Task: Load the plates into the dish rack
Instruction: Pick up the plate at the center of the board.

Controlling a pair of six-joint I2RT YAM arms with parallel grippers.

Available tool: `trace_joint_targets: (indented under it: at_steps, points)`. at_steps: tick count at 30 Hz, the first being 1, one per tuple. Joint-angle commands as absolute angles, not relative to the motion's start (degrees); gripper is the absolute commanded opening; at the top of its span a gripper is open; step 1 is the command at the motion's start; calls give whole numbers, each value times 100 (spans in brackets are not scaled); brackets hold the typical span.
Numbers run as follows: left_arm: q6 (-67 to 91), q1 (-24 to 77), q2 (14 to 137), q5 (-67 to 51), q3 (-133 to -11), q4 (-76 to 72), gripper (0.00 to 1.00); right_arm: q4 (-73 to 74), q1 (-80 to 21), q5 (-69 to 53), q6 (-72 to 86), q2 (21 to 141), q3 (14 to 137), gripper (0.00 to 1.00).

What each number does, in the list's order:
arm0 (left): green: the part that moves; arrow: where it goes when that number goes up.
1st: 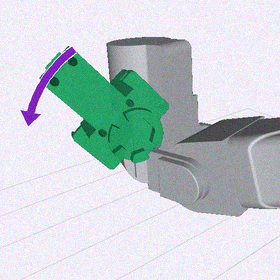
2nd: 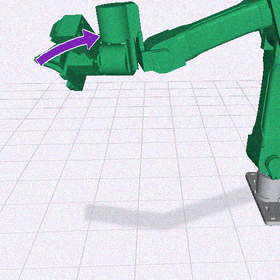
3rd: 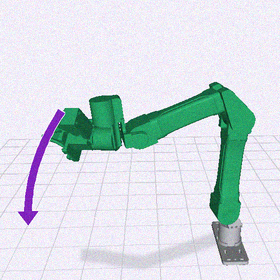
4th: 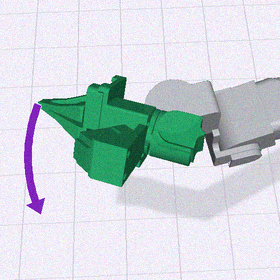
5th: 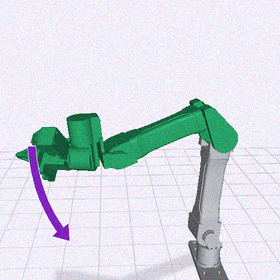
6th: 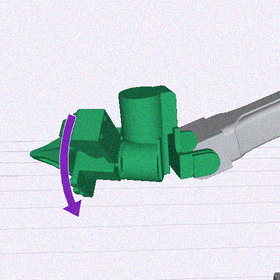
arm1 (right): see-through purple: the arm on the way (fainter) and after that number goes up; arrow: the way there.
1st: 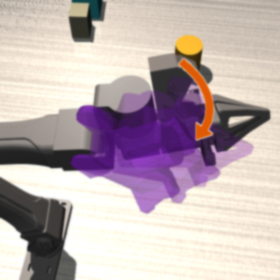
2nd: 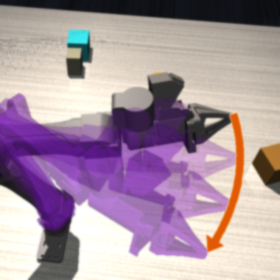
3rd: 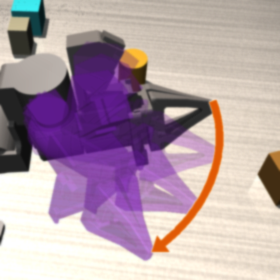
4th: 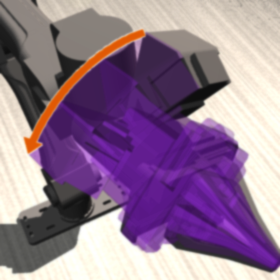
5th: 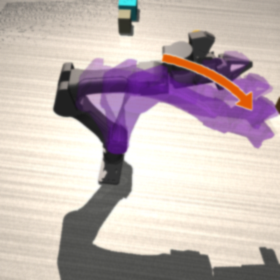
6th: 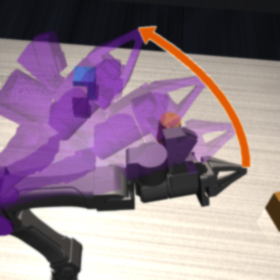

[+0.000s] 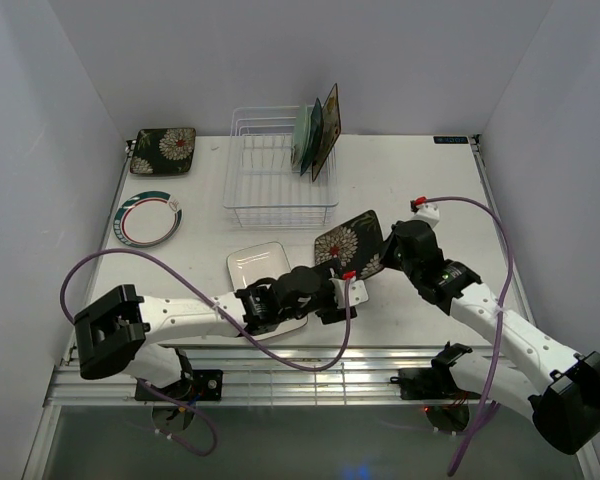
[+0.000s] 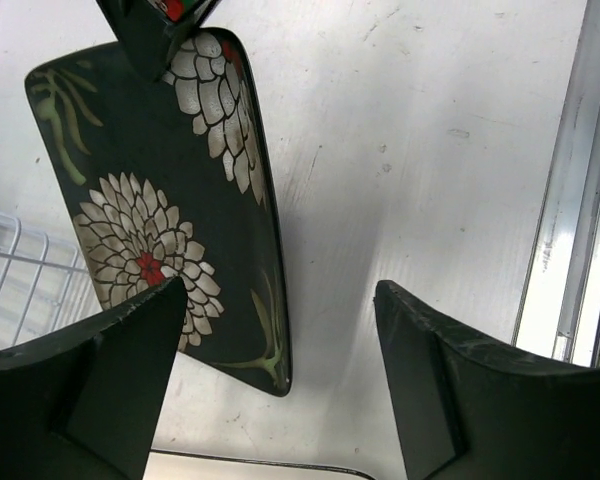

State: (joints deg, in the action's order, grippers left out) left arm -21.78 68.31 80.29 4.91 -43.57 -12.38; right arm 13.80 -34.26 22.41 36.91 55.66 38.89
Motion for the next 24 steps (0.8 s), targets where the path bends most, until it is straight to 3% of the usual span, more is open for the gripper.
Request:
trace_joint_targets:
  at_steps: [1,5,12,17,24]
  points:
    - [-2294,6864,8200,747,-4403,-1511,82,475,-3463,2232,4052,5405,4456,8]
    - [-2312,6864,8393,764,-4465,-1538,74,475,-3463,2215,4069,5397,4482,8]
    - [-2338,6864,8736,1107,-4649,-1599,73,589,-3498,2153,4104,5388,4570,8]
    - [-2408,6864,8859,1169,-4746,-1635,65,694,-3524,2171,4131,5353,4623,8]
    - [-2566,6864,9105,1327,-4887,-1740,34,765,-3551,2241,4140,5309,4606,8]
